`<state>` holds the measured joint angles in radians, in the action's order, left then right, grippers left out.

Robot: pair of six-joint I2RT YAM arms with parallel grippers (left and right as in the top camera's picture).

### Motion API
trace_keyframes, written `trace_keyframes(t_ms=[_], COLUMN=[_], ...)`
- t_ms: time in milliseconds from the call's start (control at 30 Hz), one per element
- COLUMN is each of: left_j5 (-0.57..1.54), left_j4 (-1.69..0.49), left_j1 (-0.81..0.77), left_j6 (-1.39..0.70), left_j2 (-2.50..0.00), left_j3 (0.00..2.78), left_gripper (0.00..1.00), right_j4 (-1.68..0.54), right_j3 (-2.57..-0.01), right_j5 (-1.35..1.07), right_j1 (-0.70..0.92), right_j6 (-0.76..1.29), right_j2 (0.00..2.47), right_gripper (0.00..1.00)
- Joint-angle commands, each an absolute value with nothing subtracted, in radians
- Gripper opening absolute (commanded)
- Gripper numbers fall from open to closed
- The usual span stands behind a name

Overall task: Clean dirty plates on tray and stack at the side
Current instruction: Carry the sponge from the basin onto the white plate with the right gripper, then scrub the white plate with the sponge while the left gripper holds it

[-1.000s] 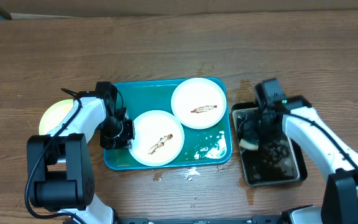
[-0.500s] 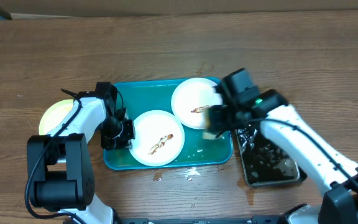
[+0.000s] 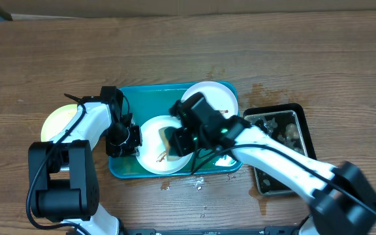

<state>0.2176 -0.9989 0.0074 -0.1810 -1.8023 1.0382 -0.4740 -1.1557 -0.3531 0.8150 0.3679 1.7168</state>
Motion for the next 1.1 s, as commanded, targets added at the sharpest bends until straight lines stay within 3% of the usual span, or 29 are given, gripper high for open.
trace_keyframes(t_ms=[0,500,867,1067], left_j5=[0.257,0.261,0.26,0.23], left_j4=[-0.994,-0.994,-0.994,-0.992], left_j1=[0.005,0.005,0.005,0.005], left_j6=[-0.183,-0.184,-0.184,-0.184], left_j2=[-1.805,-1.805,-1.805,-1.805], left_j3=[1.023,1.023,1.023,1.018], left_gripper=[0.04,0.04,0.04,0.04], right_j4=[-0.417,-0.205,-0.203,-0.329], right_j3=[-1.169,-1.169,-1.168,-1.168], right_j5=[-0.37,-0.376,-0.374,-0.152], right_j1=[0.859,0.926,0.93,0.928], right_j6=[0.393,0.397,0.397,0.433], right_j2=[1.787,1.924,2.005,2.007], right_gripper=[0.04,0.04,0.04,0.04])
